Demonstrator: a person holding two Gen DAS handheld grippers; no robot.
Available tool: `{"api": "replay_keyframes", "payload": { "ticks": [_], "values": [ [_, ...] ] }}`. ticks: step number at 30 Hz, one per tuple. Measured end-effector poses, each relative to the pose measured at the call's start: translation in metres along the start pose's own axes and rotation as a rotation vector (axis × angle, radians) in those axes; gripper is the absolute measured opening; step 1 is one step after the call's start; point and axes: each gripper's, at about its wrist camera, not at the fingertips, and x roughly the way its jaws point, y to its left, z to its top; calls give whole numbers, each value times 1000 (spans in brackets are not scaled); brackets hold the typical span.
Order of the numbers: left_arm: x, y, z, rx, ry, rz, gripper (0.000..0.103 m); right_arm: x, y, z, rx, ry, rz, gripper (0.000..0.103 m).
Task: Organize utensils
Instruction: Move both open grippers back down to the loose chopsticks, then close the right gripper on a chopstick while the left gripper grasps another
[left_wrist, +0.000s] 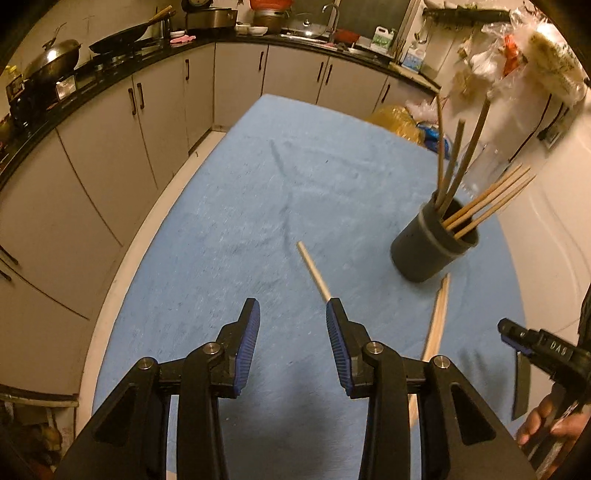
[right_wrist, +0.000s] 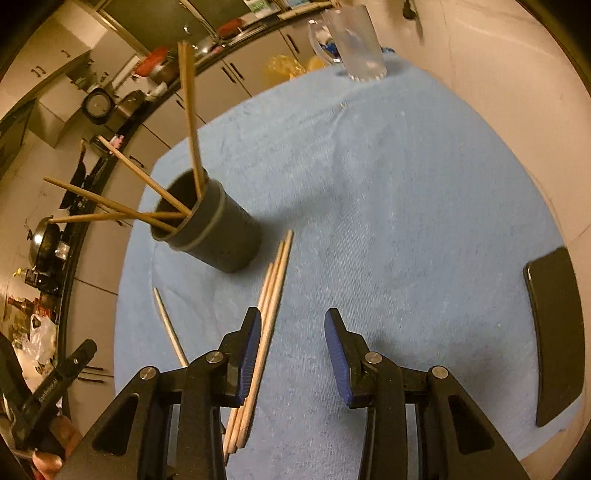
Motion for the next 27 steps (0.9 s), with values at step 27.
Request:
{"api": "replay_keyframes", "payload": {
  "ticks": [27],
  "values": [
    [36,47,-4,142,148,-20,36,104,31,23,65,167,-98,14]
  ]
}}
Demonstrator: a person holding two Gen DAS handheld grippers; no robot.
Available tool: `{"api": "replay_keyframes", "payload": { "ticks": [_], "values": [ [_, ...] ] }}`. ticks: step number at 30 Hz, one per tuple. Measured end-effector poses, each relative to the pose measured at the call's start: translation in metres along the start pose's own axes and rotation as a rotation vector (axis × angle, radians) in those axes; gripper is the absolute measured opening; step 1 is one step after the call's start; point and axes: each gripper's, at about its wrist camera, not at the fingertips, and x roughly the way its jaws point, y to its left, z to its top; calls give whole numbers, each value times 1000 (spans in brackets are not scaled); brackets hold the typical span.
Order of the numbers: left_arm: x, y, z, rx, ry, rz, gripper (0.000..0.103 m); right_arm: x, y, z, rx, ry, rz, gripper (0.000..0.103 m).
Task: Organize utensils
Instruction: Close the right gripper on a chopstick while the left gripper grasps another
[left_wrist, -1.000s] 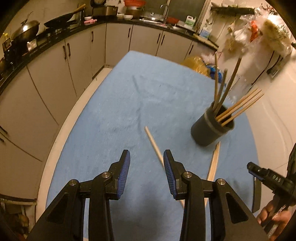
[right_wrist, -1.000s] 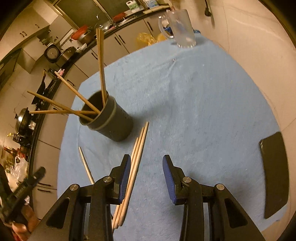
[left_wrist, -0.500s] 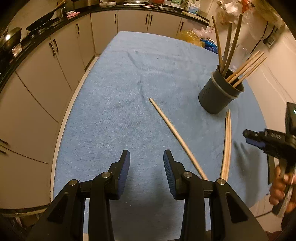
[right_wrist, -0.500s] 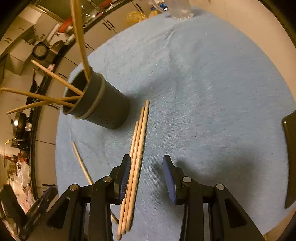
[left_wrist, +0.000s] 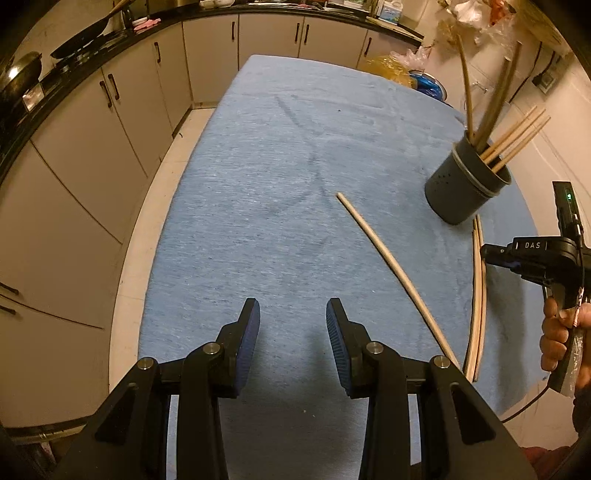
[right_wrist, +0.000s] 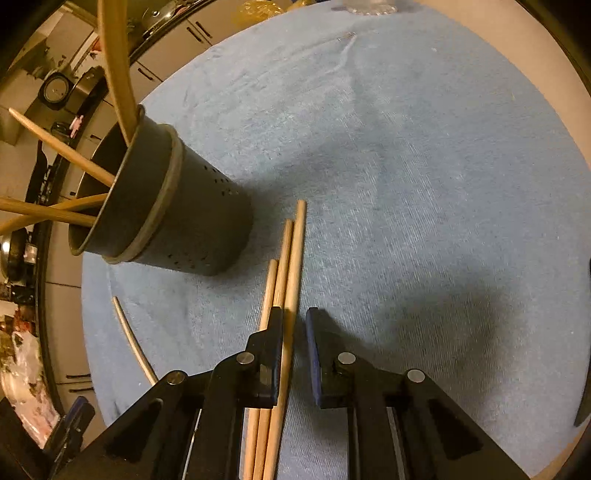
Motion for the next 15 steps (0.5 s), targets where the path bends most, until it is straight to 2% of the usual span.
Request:
{"api": "replay_keyframes", "payload": {
  "ticks": [4,7,12,15],
  "values": [
    [3,0,3,5,10,-10,36,4,9,0,-19,-5,-36,13],
    [7,-4,9,6,21,-38,36,7,7,3,-21,11,-49,5],
    [23,-14,25,-25,68,-106,36,3,-1,-4,-30,27,-78,5],
    [33,-25,38,-38,80,-107,36,-4,-7,-10,-57,15,-125,6]
  ]
}}
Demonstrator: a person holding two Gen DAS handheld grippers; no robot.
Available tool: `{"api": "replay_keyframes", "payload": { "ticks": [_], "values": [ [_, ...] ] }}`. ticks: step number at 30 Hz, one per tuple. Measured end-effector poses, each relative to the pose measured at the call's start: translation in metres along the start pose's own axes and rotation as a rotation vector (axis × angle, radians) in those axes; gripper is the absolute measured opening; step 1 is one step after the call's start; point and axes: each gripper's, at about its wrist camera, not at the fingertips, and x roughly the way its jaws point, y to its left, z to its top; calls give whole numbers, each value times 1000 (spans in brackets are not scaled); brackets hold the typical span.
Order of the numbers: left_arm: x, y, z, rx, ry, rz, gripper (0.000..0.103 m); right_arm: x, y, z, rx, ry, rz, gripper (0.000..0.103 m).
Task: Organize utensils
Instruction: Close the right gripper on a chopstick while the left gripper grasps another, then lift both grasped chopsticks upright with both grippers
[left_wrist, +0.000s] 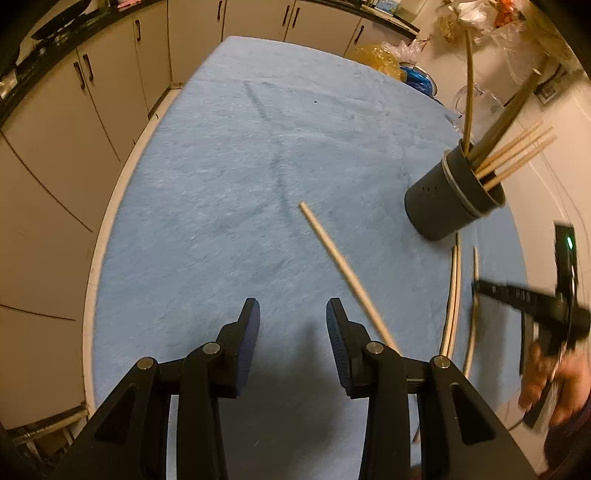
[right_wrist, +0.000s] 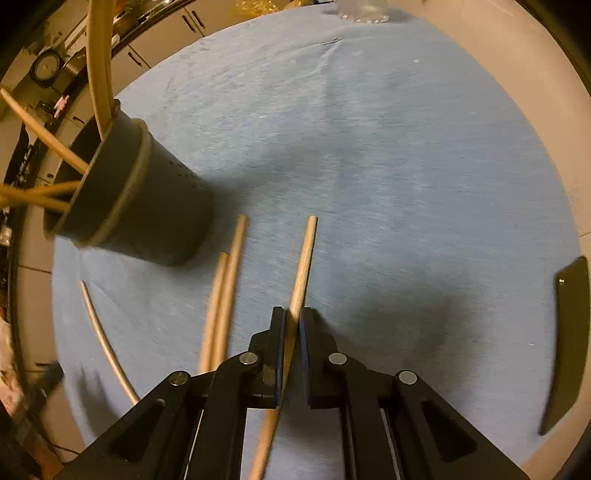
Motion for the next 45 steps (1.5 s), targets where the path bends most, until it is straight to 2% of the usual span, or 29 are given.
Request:
{"api": "replay_keyframes", "payload": {
  "ticks": [7,15,18,19,23,27,33,36,42,45],
  "values": [
    [35,-24,21,-84,66,29,36,-8,-26,-20,15,-3,-26,6],
    [63,-40,34,-152,95,116,36,-16,-49,-25,8,13,-5,7],
    [67,-42,37,-150,81,141,36,-18,-52,-24,-6,23,7,7],
    [68,-43,38,-149,80,146,34,-17,-53,-23,-8,30,10,7],
    [69,-44,36,-127,74,203,13,-18,-60,-21,-9,52,27,8],
    [64,-38,30,-123,77,193,9,-16,-57,-12,-20,61,23,8],
    [55,-33,15,-96,55,181,6,-13,-50,-3,-53,45,31,8],
    [47,-30,9,-97,34,176,6,-13,-51,-2,-44,33,70,6],
    [18,-31,4,-87,-60,176,6,-35,-50,-8,-51,-44,138,6],
    [1,-35,2,-69,-108,179,6,-50,-47,-10,-60,-109,170,6]
  ]
}}
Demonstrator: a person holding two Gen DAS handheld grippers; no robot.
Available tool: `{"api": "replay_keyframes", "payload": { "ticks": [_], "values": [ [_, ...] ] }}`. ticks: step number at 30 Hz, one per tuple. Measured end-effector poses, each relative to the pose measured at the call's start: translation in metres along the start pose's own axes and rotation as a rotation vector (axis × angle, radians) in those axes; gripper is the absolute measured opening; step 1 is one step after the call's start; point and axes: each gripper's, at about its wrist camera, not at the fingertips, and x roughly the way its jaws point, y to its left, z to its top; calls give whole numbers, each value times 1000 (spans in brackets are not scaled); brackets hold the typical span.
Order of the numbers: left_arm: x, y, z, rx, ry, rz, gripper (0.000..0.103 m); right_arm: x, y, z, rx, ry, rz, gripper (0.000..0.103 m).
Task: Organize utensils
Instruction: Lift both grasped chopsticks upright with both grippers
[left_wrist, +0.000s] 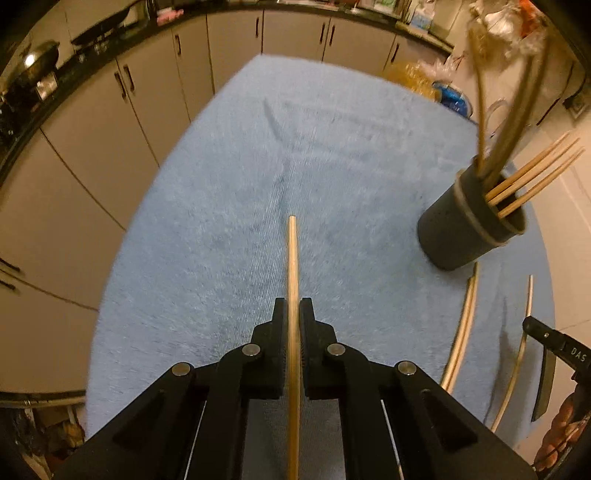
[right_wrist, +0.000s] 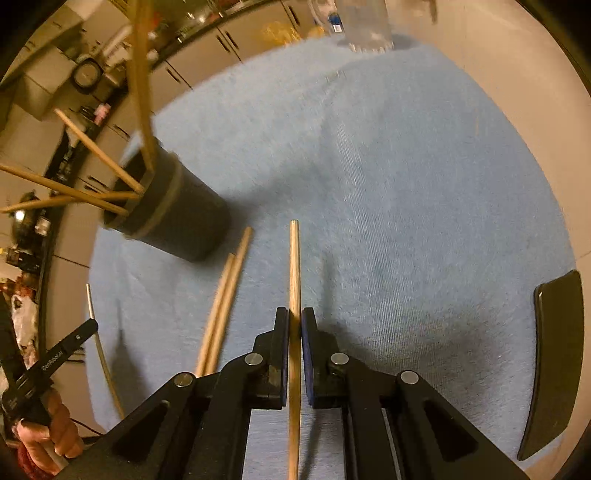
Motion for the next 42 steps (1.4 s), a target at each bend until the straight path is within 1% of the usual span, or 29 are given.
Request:
{"api": "replay_keyframes", "payload": {
  "ticks": [3,4,7,11,12,16,19,42],
  "values": [
    [-17,-5,0,18,-47,-7,6,-18,6,2,-17,-73,31,6],
    [-22,-10,0,24,-62,-11,6,-30,9,-3,-28,-103,36,6],
    [-37,-18,2,41,-100,-21,6,-47,15,-6,-53,-160,45,6],
    [-56,-25,1,55,-142,-36,6,-68,15,-11,-65,-211,57,6],
    [-60,-26,1,57,-150,-40,6,-70,15,-7,-65,-219,58,6],
    [-80,-29,-4,63,-172,-50,6,-80,18,-7,-68,-252,60,6],
    [-88,-28,-5,66,-184,-55,6,-88,14,-9,-69,-270,63,6],
    [-120,-32,-9,60,-252,-44,6,-130,23,-10,-100,-378,91,6]
  ]
}}
